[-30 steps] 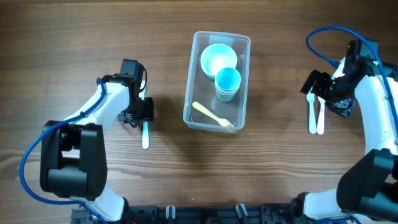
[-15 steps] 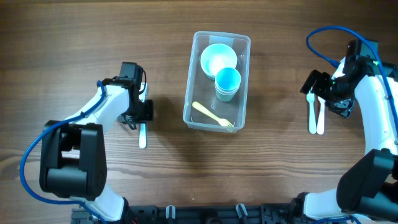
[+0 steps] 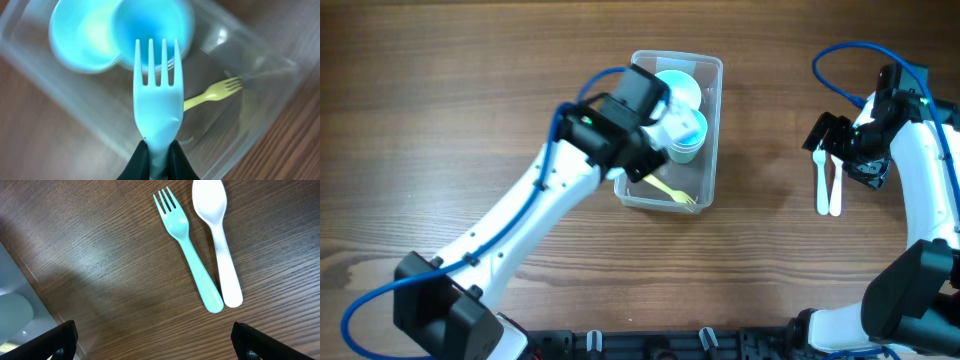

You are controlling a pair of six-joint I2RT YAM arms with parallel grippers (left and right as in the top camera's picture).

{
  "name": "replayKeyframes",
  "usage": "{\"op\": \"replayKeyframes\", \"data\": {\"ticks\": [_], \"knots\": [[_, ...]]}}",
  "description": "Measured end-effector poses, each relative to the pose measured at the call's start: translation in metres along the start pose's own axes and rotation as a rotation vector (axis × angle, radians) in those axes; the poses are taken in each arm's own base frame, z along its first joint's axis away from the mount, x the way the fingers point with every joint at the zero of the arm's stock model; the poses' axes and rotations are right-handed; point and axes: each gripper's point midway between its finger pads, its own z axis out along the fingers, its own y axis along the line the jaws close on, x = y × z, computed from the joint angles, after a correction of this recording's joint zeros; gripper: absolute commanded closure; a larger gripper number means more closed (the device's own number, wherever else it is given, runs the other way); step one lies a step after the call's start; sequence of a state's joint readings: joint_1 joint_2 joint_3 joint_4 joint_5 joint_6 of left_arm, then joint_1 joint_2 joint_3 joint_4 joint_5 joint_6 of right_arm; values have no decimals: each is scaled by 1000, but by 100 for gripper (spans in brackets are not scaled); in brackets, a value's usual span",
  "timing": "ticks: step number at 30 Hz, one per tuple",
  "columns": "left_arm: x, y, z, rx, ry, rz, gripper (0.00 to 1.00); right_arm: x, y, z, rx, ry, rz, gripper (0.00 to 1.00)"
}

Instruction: Pack container

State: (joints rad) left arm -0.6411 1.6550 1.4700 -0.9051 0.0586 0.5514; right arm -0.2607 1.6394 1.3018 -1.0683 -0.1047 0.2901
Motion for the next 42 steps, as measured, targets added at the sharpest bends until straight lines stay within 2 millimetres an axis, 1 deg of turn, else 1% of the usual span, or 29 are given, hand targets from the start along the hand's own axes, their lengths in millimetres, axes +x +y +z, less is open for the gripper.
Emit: {"op": "replayKeyframes", "data": {"ticks": [2,3,5,7,8,9,10,11,14,16,19,21,22,23,24,25,26,27,28,29,30,33,35,36,37,41,42], "knots": [[-13,-22,4,24,-17,202,96,0,0,0,0,0,0,0],[-17,-30,8,33,-22,271,96,0,0,0,0,0,0,0],[-22,-39,21,46,-23,379,96,0,0,0,0,0,0,0],[-20,-40,32,59,-5,433,95,0,0,0,0,0,0,0],[-18,-41,37,66,5,451,82,0,0,0,0,0,0,0],[-16,-41,41,72,13,467,63,0,0,0,0,0,0,0],[-16,-41,42,73,15,478,7,0,0,0,0,0,0,0],[-16,-41,42,74,15,483,0,0,0,0,0,1,0,0],[-23,-35,43,36,-4,454,0,1,0,0,-1,5,0,0],[-33,-23,43,-30,-24,400,0,2,1,0,-5,10,1,0],[-45,-9,34,-106,-64,302,0,2,1,0,-6,10,1,0],[-51,-3,16,-147,-103,231,0,2,1,0,-6,11,1,0],[-55,3,0,-182,-132,174,0,2,1,0,-5,10,1,4],[-57,12,-20,-225,-167,92,0,3,1,0,-5,11,1,4],[-56,24,-43,-274,-204,-12,0,3,0,0,-1,14,2,1],[-48,39,-64,-319,-225,-137,0,6,-3,0,16,23,1,0],[-32,52,-82,-356,-222,-263,0,6,-8,0,43,23,0,1],[-16,63,-93,-382,-211,-378,0,6,-12,0,66,19,-1,2],[8,75,-102,-410,-177,-509,0,5,-17,-1,94,11,-2,5],[33,88,-109,-440,-143,-633,0,4,-19,-1,109,6,-1,6],[50,96,-111,-461,-114,-725,0,3,-21,-1,119,0,-1,8],[102,108,-114,-496,2,-937,0,-1,-24,3,141,1,-29,8],[120,112,-116,-511,37,-1007,0,-1,-24,16,140,34,-76,10],[126,113,-118,-517,51,-1032,0,1,-24,24,139,62,-97,15],[129,113,-118,-519,54,-1049,0,3,-24,33,137,94,-112,19],[130,114,-118,-521,54,-1066,0,2,-21,68,112,152,-130,19],[130,114,-118,-522,53,-1068,0,0,-19,70,108,144,-133,19]]}}
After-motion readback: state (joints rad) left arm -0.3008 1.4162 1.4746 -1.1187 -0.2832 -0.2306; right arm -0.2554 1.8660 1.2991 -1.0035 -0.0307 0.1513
